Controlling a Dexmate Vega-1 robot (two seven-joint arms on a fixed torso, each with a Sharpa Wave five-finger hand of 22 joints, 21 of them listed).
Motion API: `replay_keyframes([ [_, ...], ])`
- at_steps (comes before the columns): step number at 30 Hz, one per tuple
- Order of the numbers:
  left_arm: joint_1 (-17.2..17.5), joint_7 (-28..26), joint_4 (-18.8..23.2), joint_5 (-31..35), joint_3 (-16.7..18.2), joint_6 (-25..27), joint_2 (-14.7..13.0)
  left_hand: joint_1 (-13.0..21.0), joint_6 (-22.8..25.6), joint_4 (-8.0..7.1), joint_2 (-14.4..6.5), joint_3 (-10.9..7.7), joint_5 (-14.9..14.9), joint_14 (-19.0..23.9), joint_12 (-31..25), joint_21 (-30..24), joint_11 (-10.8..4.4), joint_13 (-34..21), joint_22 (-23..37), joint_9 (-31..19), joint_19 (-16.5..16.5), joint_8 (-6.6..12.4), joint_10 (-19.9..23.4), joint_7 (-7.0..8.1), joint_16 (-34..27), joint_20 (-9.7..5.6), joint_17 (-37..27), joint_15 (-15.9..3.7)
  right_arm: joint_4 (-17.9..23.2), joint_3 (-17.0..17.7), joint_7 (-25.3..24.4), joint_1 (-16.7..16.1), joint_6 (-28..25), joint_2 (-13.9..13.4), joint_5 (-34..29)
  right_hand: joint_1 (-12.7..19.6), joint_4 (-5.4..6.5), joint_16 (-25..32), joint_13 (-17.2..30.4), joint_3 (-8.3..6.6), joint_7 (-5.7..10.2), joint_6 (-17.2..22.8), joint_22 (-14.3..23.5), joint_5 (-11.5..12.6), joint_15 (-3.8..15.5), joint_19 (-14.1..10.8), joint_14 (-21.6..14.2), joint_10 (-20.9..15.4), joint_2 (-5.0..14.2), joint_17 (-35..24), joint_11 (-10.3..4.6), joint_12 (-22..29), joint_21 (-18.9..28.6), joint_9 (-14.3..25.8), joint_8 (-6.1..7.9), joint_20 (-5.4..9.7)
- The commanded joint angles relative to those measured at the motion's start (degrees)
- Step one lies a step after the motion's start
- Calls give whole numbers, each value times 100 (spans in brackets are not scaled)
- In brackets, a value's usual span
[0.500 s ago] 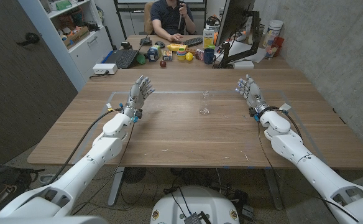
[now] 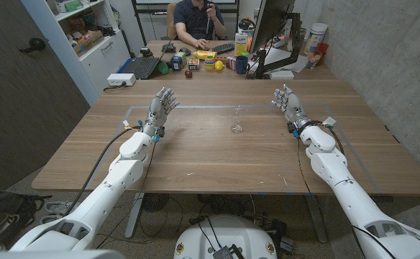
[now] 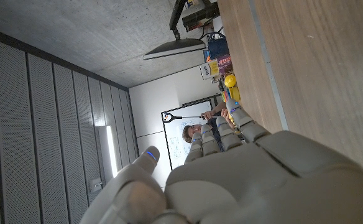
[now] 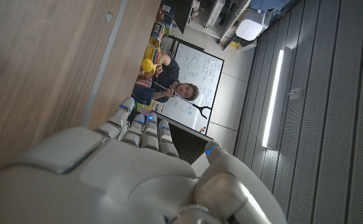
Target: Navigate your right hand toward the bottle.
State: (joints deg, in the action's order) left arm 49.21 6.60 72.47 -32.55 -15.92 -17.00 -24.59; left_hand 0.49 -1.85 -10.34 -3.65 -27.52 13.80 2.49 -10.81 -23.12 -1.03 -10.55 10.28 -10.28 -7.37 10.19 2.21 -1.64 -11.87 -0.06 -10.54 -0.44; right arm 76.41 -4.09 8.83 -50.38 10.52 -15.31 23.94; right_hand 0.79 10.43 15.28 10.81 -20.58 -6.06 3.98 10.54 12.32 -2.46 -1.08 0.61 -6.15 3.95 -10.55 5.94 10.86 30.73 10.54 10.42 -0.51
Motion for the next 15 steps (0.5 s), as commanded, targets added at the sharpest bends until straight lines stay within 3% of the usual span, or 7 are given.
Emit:
replay_keyframes([
  [1,54,182,-91,246,481,126,390,12,-1,6,-540,-27,38,53,-33,-22,4,-24,31,-18,-58,41,54,-50,-32,-2,-6,-13,66,681,670,-12,-298,666,-1285,9,-4,30,7,-56,-49,-33,17,30,-32,-61,-19,-31,567,-22,8,36,10,17,26,-6],
  [4,60,202,-95,280,526,135,422,12,-2,6,-540,-26,38,56,-33,-20,3,-24,31,-18,-61,40,55,-48,-32,-2,-6,-14,163,707,648,-39,-272,689,-1510,19,-17,26,8,-53,-39,-69,17,30,-42,-83,-27,-26,545,-18,16,33,11,18,13,-58],
  [10,73,261,-95,325,593,147,466,12,-3,6,-541,-23,39,52,-33,-12,2,-24,32,-18,-61,40,55,-50,-31,-3,-6,-14,377,674,577,-77,-168,676,-1906,59,-108,-73,15,68,168,-359,9,14,-257,-46,88,210,273,3,38,-37,-70,25,-44,-387],
  [15,94,292,-76,350,634,157,493,12,-4,6,-541,-21,39,53,-32,-8,2,-24,32,-18,-63,39,52,-48,-31,-3,-6,-12,547,576,367,-93,2,619,-2274,71,-159,-124,19,170,212,-577,6,-7,-303,-6,159,395,106,6,3,-63,-130,29,-62,-429],
])
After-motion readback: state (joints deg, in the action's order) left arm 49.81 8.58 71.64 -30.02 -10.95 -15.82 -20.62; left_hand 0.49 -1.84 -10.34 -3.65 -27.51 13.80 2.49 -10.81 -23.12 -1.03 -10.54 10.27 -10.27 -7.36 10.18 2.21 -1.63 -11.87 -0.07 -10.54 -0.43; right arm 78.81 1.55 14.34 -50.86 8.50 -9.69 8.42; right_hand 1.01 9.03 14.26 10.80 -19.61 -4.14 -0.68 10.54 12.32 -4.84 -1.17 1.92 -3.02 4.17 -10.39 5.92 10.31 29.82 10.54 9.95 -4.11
